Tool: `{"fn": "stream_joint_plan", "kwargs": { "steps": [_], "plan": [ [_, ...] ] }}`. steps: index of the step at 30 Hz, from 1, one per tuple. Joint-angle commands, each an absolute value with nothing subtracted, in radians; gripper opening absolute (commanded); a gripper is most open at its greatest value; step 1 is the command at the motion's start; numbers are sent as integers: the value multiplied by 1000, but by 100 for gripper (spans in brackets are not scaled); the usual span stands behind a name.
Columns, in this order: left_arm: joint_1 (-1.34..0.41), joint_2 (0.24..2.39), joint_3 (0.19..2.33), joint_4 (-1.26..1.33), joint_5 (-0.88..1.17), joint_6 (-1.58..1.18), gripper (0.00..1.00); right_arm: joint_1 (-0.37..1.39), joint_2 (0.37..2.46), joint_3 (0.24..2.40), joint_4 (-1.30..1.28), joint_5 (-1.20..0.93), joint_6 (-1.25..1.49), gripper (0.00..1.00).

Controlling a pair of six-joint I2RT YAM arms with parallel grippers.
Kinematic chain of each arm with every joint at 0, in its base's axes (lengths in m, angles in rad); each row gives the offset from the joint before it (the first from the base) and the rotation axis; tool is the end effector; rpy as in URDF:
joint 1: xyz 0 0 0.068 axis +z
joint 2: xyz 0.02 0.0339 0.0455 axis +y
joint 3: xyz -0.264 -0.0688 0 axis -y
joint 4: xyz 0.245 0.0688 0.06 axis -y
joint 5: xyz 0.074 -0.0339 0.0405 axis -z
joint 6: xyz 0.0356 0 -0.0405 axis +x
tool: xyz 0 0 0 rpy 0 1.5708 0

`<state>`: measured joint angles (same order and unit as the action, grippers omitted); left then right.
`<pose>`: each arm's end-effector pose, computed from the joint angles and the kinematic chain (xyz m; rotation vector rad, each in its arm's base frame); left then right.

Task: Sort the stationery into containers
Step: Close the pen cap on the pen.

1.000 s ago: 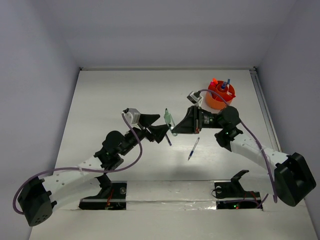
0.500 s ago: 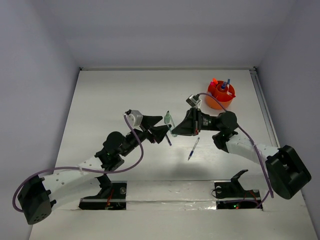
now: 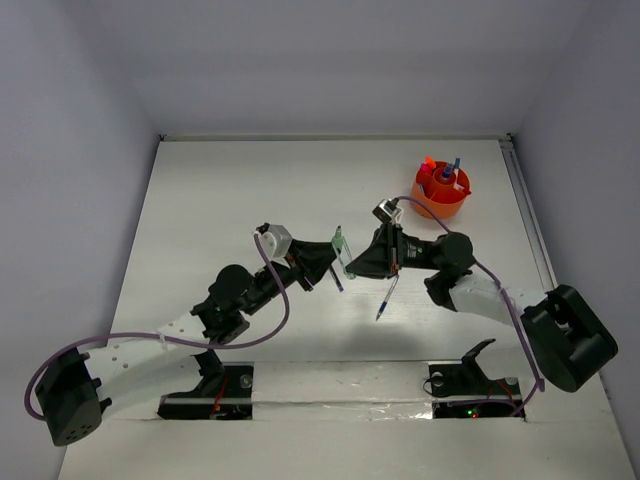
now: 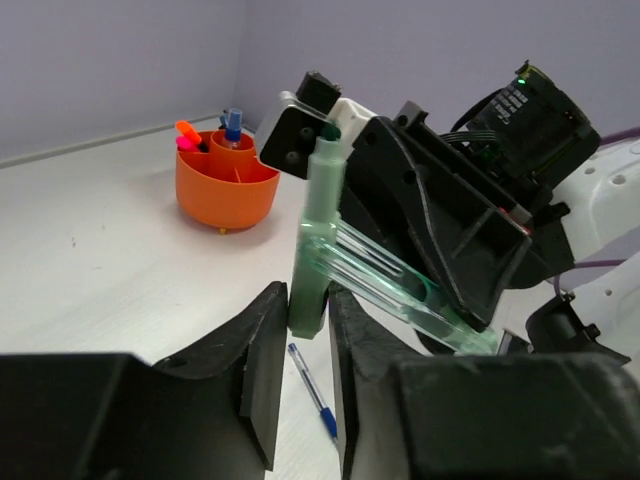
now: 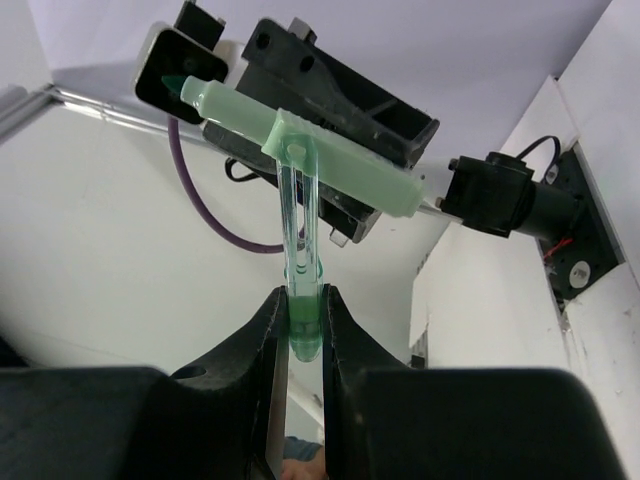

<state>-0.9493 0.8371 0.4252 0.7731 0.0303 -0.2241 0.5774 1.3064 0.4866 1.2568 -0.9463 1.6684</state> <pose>0.1122 -0.1586 0.3052 0.4789 1.1833 -1.0383 0.1920 0.1595 0.2703 -0.2376 1.7928 2.3078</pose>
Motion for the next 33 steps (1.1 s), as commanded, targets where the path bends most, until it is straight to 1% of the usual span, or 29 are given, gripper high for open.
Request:
{"fn": "stream_joint_plan", "kwargs": {
  "steps": [1, 2, 4, 6, 8, 13, 16, 17, 20, 27, 28, 29, 33],
  "plan": [
    [-965, 834, 465, 897, 83, -225, 14, 584, 1324, 465, 1328, -947, 1710, 0],
    [-965, 838, 466, 899, 97, -229, 13, 584, 1327, 463, 1335, -946, 1716, 0],
    [-965, 842, 465, 910, 112, -244, 13, 584, 1331, 463, 1363, -942, 1727, 0],
    [-965, 850, 466, 910, 129, -249, 24, 584, 1348, 463, 1397, -937, 1758, 0],
    [-974, 864, 466, 908, 124, -247, 31, 584, 1361, 466, 1451, -936, 1784, 0],
    [-974, 877, 476, 914, 129, -245, 33, 584, 1396, 465, 1508, -931, 1804, 0],
    [-974, 876, 479, 913, 117, -242, 27, 584, 1414, 463, 1548, -933, 1828, 0],
    [-974, 873, 477, 917, 114, -242, 22, 584, 1416, 463, 1548, -934, 1829, 0],
    [-974, 868, 480, 917, 110, -242, 14, 584, 1419, 457, 1540, -936, 1825, 0],
    [-974, 867, 471, 926, 84, -252, 5, 584, 1419, 443, 1540, -933, 1822, 0],
    [-974, 865, 468, 931, 83, -261, 5, 584, 1417, 442, 1539, -933, 1822, 0],
    [-974, 864, 465, 937, 84, -265, 7, 584, 1417, 439, 1540, -933, 1821, 0],
    [-974, 865, 457, 933, 84, -279, 19, 584, 1410, 437, 1555, -931, 1827, 0]
  ]
}}
